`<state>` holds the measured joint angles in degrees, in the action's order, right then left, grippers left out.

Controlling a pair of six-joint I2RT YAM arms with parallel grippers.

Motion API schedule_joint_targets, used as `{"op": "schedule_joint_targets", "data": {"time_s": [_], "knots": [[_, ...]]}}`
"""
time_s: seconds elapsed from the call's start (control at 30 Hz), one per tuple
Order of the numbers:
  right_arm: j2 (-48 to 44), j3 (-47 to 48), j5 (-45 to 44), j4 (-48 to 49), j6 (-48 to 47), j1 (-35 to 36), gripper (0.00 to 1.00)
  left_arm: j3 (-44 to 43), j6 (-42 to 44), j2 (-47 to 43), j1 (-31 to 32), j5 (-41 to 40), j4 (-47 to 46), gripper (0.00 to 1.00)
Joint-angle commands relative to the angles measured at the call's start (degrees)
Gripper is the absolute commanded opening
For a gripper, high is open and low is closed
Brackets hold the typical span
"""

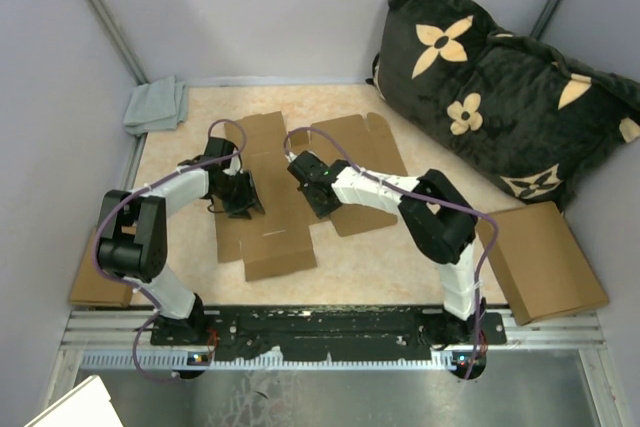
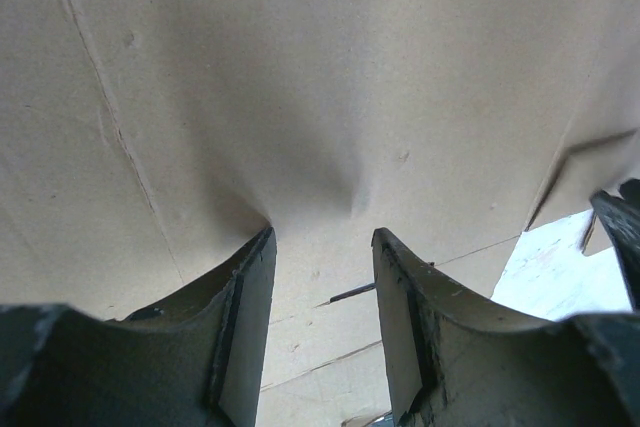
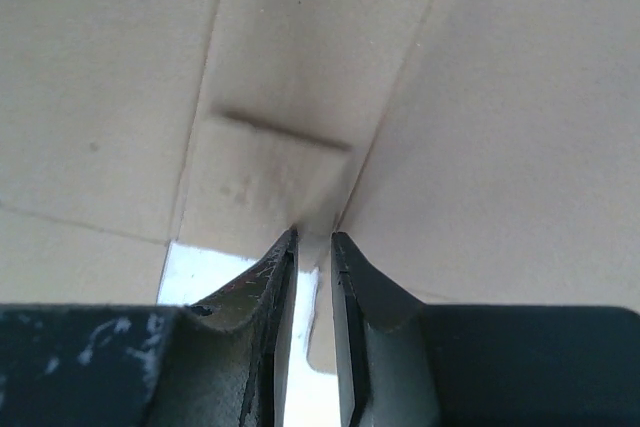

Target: Fold the paper box

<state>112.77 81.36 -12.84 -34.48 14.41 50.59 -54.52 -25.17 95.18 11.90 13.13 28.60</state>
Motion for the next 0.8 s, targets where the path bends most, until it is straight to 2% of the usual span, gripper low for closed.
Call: {"op": "schedule_joint_targets", "data": {"time_s": [0.0,0.17,0.4,0.47,0.6,0.77], "knots": [[3.79,3.95,3.15,1.64,-2.56,-0.03,0.21,0.56,1.26,2.06,0.32,-2.89,1.36,0.51],[1.79,5.88,4.42,0.49,-1.23,-1.96,0.21,0.47,1.26,1.78,0.32,-3.49,1.82,0.52],[-5.43,12.13,3.52,-3.02,0.35,-12.80,0.23,1.12,1.34,0.24,0.27,-4.34,2.37,0.52],[-3.88,15.24,4.05,-4.51,-0.32,-16.53,0.25,1.22,1.37,-0.06,0.32,-4.27,2.50,0.52],[6.45,22.21,5.76,-9.59,-2.76,-21.11,0.25,0.94,0.95,-0.75,0.31,-3.91,2.47,0.52],[11.47,19.51,6.18,-7.78,-2.85,-21.36,0.23,-0.96,1.18,0.46,0.25,-3.96,2.95,0.52]]}}
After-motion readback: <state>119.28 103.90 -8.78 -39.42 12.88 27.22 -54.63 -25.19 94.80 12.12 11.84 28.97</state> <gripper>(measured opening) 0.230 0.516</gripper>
